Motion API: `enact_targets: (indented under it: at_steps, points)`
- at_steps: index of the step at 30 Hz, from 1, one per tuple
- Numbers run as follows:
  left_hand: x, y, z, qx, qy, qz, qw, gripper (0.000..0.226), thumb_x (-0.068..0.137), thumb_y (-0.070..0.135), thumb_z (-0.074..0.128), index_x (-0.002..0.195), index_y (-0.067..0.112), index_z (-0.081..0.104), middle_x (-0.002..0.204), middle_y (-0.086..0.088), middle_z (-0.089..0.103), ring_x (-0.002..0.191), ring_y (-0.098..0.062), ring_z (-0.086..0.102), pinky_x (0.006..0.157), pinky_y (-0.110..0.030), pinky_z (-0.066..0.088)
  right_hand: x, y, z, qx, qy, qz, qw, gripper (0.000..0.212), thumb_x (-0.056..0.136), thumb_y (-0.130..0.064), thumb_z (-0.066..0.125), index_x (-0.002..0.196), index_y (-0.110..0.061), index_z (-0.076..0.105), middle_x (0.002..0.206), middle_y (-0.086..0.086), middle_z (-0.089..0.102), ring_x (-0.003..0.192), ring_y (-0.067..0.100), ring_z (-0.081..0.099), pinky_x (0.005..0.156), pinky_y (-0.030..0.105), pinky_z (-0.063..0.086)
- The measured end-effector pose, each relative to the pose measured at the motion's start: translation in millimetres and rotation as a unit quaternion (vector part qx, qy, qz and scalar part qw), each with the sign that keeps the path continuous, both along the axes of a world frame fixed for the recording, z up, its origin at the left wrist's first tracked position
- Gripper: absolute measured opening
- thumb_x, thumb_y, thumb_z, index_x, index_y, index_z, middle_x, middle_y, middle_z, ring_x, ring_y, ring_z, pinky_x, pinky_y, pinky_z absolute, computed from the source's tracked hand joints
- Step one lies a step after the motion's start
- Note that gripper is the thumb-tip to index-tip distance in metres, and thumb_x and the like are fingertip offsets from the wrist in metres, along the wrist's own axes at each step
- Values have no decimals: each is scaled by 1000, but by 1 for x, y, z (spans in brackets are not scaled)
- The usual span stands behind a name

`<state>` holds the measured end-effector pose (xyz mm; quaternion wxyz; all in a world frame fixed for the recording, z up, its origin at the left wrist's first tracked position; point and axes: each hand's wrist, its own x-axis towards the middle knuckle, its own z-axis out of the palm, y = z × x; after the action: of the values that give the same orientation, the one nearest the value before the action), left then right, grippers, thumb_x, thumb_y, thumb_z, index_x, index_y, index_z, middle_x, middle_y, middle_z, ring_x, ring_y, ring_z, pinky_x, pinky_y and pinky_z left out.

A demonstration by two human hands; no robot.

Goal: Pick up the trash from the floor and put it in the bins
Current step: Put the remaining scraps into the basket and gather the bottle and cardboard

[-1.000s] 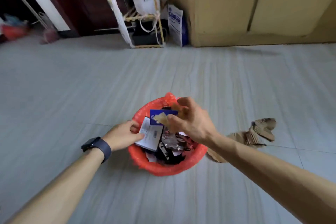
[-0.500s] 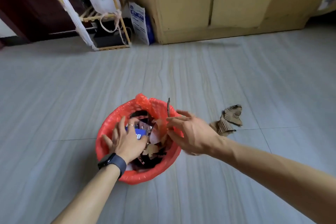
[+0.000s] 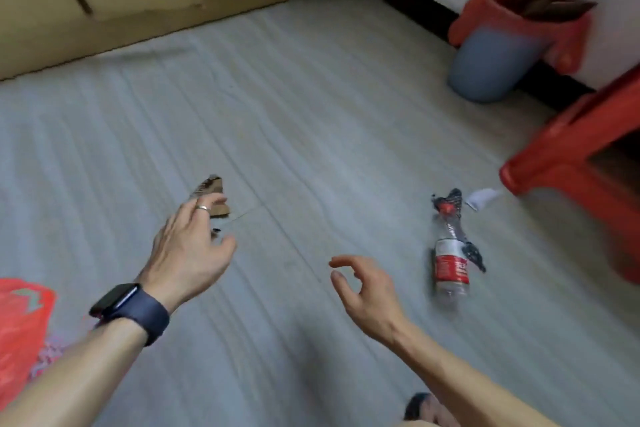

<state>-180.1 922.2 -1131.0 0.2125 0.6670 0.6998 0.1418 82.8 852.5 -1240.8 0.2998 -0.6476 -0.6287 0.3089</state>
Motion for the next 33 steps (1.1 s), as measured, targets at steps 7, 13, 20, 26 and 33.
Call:
enact_targets:
  at_steps: [7,13,20,26,33]
  points:
    - [146,20,-84,-202,-10,-184,962,57,92,33,54,145,22,35,147,-6,39,133,-24,42,110,-34,33,170,-36,-21,-48,1,-282,958,17,90,-21,66,103,-32,66,100,-14,67,91,7,63,78,29,50]
    - [218,12,-132,-290,41,-250,923,60,92,38,49,147,22,32,150,-4,34,136,-23,40,113,-33,31,284,6,-51,-141,-58,-362,920,35,89,-22,63,123,-14,59,125,5,60,115,24,57,93,35,45]
    - [262,25,-161,-282,141,-258,913,69,93,45,46,154,35,13,163,-5,0,146,-31,18,117,-40,25,360,98,-59,-269,-182,-209,922,106,70,-60,78,154,-35,18,164,12,-2,150,38,7,120,49,14]
    - [270,17,-180,-238,260,-265,898,87,90,62,42,151,41,-15,161,-6,-19,146,-43,0,114,-51,24,362,131,-74,-330,-263,-90,902,127,49,-85,72,152,-49,8,165,4,-8,146,40,8,118,51,21]
    - [264,21,-180,-260,253,-279,889,85,90,61,44,151,44,-12,162,0,-20,148,-39,-1,115,-45,27,294,85,-101,-142,-172,-133,966,27,91,-31,64,116,-21,69,123,4,56,107,28,58,87,30,43]
